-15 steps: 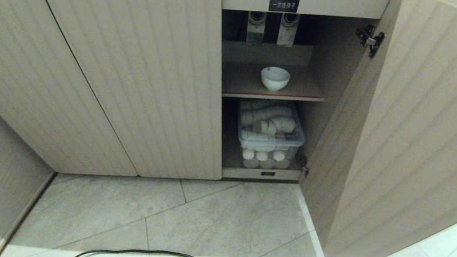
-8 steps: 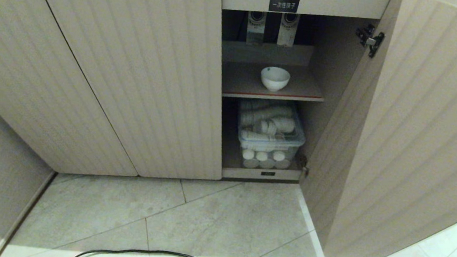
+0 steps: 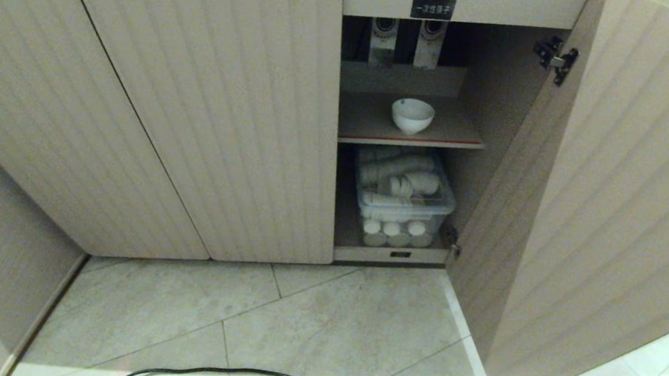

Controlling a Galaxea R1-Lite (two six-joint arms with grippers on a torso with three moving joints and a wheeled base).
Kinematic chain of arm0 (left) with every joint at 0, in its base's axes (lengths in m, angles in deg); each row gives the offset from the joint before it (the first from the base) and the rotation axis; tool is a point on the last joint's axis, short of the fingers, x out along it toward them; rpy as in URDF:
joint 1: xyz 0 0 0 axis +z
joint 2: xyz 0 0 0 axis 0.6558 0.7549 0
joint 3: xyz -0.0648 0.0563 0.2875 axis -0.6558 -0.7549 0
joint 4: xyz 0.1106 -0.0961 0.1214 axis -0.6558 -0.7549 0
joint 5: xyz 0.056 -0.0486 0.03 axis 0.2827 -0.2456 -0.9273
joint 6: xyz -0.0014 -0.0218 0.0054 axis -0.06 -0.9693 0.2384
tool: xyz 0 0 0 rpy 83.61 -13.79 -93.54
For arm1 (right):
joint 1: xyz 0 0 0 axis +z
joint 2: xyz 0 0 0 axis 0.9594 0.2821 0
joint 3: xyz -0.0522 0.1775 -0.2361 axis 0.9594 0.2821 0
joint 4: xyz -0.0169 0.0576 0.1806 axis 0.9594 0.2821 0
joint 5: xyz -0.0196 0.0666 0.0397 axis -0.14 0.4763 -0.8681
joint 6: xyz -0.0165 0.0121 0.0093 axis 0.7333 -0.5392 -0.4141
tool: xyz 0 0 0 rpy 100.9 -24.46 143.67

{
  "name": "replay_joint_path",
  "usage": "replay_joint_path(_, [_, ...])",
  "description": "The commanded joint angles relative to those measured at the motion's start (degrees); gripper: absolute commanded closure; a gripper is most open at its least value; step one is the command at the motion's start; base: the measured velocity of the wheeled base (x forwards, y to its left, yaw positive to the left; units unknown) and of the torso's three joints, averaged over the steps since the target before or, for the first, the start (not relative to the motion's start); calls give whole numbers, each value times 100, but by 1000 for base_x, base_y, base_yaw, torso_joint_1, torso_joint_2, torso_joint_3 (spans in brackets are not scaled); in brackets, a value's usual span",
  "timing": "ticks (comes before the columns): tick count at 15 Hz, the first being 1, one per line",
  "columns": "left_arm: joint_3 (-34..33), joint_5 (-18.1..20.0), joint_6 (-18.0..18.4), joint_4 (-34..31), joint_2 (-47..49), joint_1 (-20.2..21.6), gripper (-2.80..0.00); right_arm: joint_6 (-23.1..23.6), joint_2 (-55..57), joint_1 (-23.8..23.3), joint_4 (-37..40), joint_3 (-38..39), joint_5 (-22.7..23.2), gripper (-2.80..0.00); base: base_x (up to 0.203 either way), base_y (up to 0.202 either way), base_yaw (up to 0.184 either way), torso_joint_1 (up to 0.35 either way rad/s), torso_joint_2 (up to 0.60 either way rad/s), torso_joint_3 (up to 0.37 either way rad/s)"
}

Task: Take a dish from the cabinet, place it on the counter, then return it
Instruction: Take the bowl from the cabinet

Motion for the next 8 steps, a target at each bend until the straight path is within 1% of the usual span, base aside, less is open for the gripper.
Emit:
replay_joint_path(1, [-2, 0, -4, 2, -2, 2, 0, 10, 0, 6, 0, 0, 0, 0, 0, 196, -5, 2, 3, 2])
replay_joint_path(5, [-4, 0, -4, 2, -2, 2, 0, 19, 0, 6, 8, 0, 0, 0, 0, 186, -1, 3, 1, 3])
replay_joint_path(7, [-5, 0, -4, 2, -2, 2, 0, 26, 0, -1, 9, 0, 9, 0, 0, 90, -4, 4, 1, 2])
replay_joint_path(8, [2, 0, -4, 2, -2, 2, 0, 28, 0, 6, 9, 0, 0, 0, 0, 0, 0, 0, 0, 0])
